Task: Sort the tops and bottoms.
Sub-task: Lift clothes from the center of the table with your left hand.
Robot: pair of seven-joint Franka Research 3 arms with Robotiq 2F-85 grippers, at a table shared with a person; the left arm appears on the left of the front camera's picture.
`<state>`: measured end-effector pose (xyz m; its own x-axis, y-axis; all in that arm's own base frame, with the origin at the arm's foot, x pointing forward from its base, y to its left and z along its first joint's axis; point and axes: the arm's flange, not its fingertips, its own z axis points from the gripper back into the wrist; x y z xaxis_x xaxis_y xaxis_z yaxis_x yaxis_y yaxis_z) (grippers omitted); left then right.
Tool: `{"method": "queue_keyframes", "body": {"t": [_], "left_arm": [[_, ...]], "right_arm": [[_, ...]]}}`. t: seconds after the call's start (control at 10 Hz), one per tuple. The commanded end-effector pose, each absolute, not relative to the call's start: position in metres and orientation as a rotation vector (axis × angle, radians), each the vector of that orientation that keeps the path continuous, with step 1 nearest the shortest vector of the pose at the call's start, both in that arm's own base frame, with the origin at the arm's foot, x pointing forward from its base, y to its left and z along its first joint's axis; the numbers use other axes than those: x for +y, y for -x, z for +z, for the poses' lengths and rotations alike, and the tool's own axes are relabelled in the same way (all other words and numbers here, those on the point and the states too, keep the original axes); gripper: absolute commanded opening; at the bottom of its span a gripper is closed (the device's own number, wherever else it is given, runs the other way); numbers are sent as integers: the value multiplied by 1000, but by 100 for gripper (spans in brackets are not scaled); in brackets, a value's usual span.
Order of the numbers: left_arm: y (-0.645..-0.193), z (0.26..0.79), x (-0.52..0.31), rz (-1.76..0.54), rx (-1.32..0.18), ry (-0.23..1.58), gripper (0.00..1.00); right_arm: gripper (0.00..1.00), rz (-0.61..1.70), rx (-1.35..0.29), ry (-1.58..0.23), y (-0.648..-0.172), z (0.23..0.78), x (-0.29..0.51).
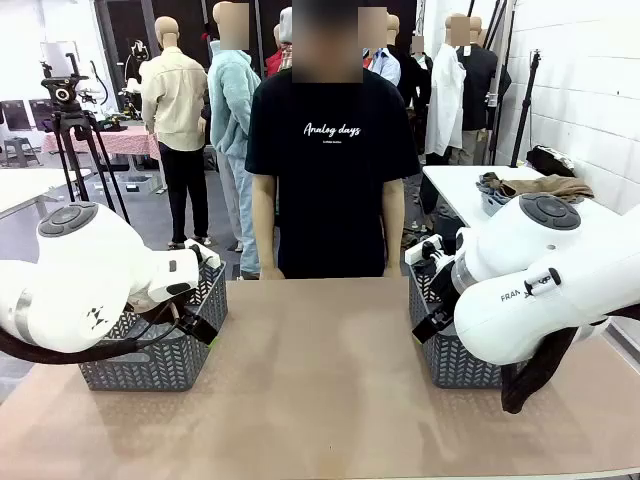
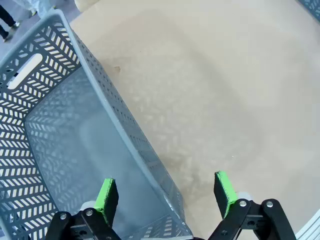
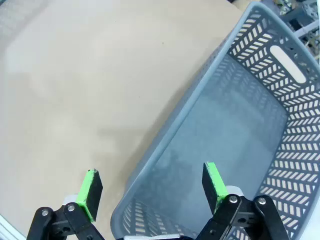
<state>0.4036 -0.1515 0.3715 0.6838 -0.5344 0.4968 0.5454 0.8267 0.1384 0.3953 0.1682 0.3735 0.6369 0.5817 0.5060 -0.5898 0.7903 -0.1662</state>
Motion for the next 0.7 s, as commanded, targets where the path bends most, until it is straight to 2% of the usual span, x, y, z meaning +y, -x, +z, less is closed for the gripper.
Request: {"method": "queue_keyframes", "body": {"t": [0.0, 0.6], "left_arm": [[-404, 372, -151, -605, -550, 21, 100], [-404, 372, -151, -605, -550, 21, 100]], "right_arm": [[100, 669, -572, -15, -395, 373, 168], [100, 669, -572, -15, -395, 373, 168]]}}
